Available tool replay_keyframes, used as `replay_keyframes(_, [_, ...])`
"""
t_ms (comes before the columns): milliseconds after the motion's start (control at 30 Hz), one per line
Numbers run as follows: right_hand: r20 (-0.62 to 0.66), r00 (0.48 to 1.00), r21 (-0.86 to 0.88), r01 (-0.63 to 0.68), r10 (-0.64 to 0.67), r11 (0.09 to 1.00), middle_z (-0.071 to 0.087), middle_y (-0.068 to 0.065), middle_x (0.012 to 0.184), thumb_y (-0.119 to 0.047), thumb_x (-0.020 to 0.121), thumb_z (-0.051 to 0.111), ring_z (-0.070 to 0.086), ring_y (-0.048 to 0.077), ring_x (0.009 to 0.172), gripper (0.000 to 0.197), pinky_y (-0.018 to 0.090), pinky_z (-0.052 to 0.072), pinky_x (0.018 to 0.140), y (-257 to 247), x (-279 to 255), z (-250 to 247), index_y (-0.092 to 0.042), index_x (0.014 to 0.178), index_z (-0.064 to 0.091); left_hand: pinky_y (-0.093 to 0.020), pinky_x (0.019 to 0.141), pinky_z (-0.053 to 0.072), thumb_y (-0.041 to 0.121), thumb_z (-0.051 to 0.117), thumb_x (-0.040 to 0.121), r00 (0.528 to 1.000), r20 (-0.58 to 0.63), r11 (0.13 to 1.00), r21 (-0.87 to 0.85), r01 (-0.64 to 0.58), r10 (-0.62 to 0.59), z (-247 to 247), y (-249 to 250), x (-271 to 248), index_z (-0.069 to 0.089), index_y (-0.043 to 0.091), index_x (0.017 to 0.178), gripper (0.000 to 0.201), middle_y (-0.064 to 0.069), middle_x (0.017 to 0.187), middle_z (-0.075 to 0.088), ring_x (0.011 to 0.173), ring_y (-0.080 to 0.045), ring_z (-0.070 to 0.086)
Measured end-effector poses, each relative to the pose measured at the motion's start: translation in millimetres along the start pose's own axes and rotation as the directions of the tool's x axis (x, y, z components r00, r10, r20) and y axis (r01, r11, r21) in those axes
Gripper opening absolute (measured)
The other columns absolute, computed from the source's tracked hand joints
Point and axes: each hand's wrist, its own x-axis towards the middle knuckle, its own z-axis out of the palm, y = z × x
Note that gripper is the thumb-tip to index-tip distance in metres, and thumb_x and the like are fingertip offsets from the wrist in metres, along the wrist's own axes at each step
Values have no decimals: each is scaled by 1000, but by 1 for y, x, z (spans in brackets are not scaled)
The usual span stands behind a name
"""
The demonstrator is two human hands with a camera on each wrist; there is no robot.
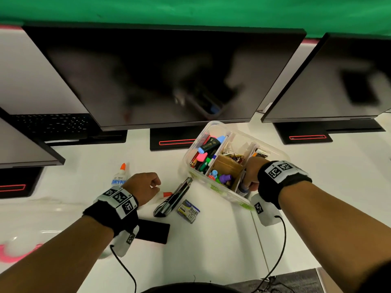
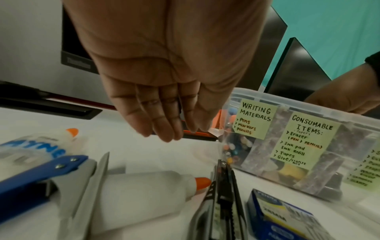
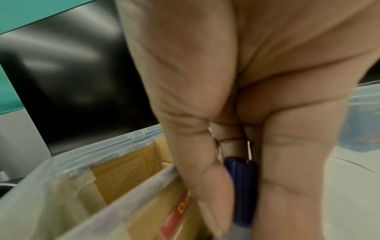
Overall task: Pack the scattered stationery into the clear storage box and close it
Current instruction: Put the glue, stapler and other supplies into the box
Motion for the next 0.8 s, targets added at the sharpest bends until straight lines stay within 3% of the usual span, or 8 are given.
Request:
replay_keyframes(133, [17,1000,56,-9,8,998,74,12,82,-9,64,80,72,25,79,22,39,59,82,1,6,6,-3,84,73,-22,91,43,25,59,89,998,64,998,61,10,-14,-1,-7,-2,60,17,113,25,0,117,63,106,-16,59])
replay_keyframes(267, [-7,999,115,-31,32,993,72,13,63,3,64,77,72,29,69,8,38,61,74,2,8,4,1,71,74,-26,95,43,23,61,87,985,169,990,144,10,-34,-6,-18,-5,57,19,119,33,0,124,59,113,-18,56])
replay_keyframes(367, [-86,995,133,-42,53,990,74,19,71,4,57,79,73,32,75,11,43,60,78,1,13,0,3,67,74,-29,97,41,25,63,86,971,237,966,255,-31,-32,-3,-25,-9,55,19,122,38,-4,128,55,117,-21,53])
replay_keyframes(500, [24,999,157,-46,43,986,74,20,76,8,64,75,73,32,81,10,42,59,80,0,15,5,0,68,71,-32,99,42,27,64,85,974,224,957,288,-32,-35,5,-28,-8,56,18,121,37,-7,126,53,116,-24,53])
replay_keyframes(633, [113,992,201,-74,52,977,71,6,53,6,73,74,71,19,58,12,28,57,53,3,16,11,-3,79,69,-31,100,40,29,62,86,971,237,959,279,-56,-12,10,-26,-6,55,21,120,36,-5,124,54,116,-23,53])
replay_keyframes(733, [88,995,135,-68,57,988,71,8,60,0,73,76,71,25,71,11,34,58,67,-1,8,6,-4,82,69,-30,99,40,28,62,86,975,222,958,277,-78,15,13,-24,-7,56,22,119,35,-3,124,55,115,-21,53])
replay_keyframes(800, [-5,999,54,-36,36,998,73,11,66,-5,75,75,72,28,74,9,39,59,78,-8,-1,-5,-2,81,70,-30,99,41,26,62,86,978,206,956,283,-80,21,13,-24,-6,55,21,120,35,-3,123,54,115,-22,53])
